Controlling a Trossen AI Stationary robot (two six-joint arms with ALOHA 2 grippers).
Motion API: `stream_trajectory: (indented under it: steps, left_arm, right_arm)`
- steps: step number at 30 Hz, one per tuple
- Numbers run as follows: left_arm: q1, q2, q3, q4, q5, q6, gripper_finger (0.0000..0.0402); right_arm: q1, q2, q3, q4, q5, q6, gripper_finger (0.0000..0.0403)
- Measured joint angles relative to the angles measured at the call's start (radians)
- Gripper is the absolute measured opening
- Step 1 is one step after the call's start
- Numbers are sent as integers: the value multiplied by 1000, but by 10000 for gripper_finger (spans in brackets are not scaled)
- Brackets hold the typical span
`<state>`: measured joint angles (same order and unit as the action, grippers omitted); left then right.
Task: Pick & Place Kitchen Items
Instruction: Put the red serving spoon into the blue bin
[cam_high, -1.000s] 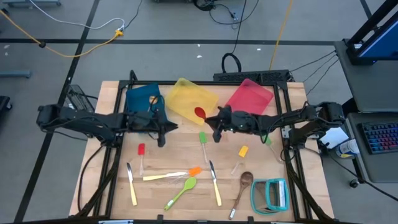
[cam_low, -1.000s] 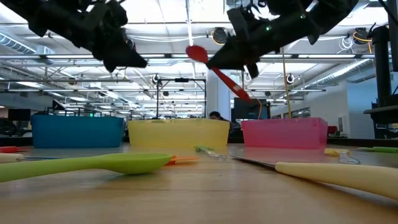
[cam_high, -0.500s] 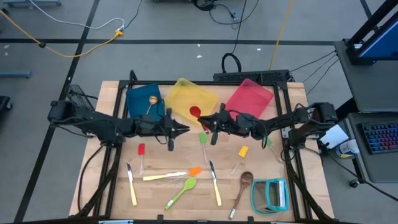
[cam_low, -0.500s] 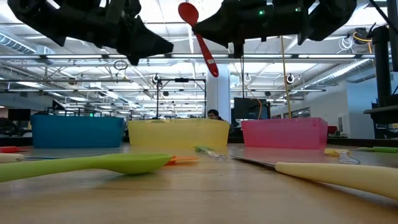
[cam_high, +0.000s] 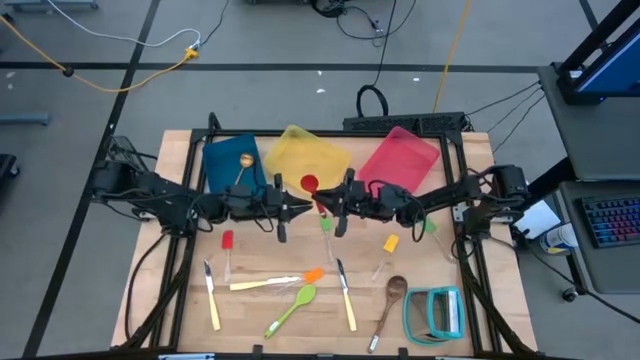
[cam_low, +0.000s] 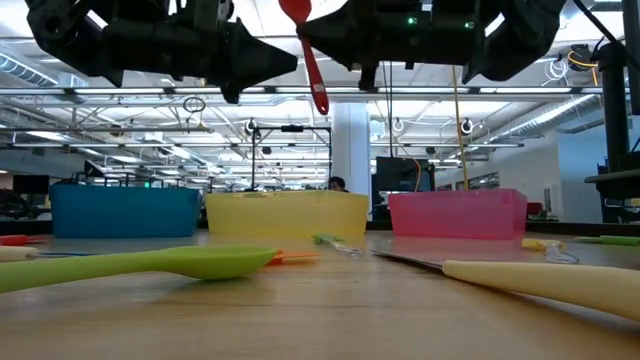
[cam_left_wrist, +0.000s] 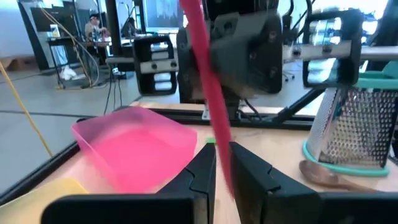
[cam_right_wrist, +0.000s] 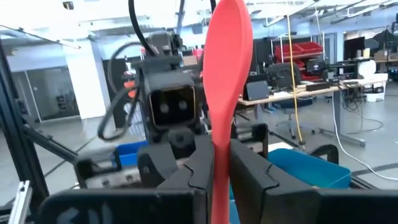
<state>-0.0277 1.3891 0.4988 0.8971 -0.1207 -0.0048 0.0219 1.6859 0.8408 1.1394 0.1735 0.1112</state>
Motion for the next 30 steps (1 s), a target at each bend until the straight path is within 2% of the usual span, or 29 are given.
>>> stream_trajectory:
  steps: [12,17,24,30]
  left_arm:
    - [6,-1,0,15,11,-12,54]
    - [28,-2,0,17,90,-37,94]
    - [46,-2,0,47,97,-57,164]
    - [46,-1,25,41,97,-53,185]
  right_arm:
    - [0,0,7,-5,-20,-4,29]
    - [0,0,7,-5,-19,-4,29]
    - [0,0,7,-5,-19,-4,29]
    - [0,0,7,-5,-19,-4,29]
